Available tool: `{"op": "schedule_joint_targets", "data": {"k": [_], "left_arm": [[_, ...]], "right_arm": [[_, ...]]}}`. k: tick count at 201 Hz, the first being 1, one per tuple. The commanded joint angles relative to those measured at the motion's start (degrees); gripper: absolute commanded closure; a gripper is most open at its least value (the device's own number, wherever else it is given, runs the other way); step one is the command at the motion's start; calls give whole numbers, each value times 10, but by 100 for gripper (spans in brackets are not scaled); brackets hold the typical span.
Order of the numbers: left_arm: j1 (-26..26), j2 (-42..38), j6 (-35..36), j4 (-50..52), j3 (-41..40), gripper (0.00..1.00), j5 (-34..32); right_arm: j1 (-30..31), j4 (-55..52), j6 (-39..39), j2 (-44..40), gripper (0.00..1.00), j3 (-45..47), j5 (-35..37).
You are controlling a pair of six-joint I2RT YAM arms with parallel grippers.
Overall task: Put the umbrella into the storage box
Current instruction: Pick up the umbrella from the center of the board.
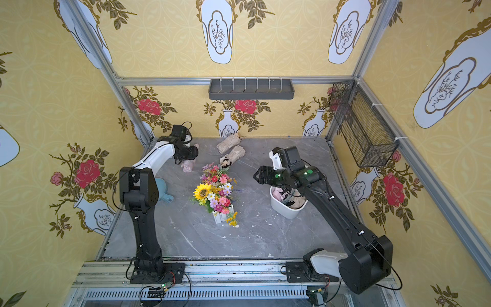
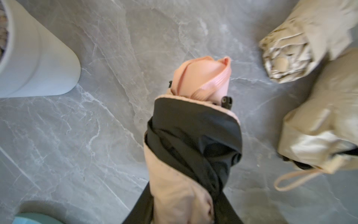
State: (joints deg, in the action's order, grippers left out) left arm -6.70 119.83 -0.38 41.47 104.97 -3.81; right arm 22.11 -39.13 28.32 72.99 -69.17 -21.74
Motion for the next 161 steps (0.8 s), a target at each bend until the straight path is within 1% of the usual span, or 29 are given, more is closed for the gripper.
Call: {"op": "schedule_joint_targets", "data": {"k": [1,20,45,66,109,129,161], "left_arm": [[1,-47,-28,-21,-13,85,84],[1,-99,-52,-31,-31,87,137],[0,-170,-94,-80,-92,88,209],[1,-214,-130,-116,-137,90,273],[0,-276,-218,-198,-197,94,393],[-1,-305,-262,-242,-224,93,431],[-13,-345,-349,-343,-282,93,497]], "right_arm": [[1,-2,4,5,19,-8,-35],[2,4,6,6,19,-12,-46],[4,16,11,7,18,-19,-53],[5,47,18,8,18,-17,-80],[12,179,64,4,16,27,-143],[26,211,69,15,15,24,-149],[68,227,59,48,14,-17,-139]]}}
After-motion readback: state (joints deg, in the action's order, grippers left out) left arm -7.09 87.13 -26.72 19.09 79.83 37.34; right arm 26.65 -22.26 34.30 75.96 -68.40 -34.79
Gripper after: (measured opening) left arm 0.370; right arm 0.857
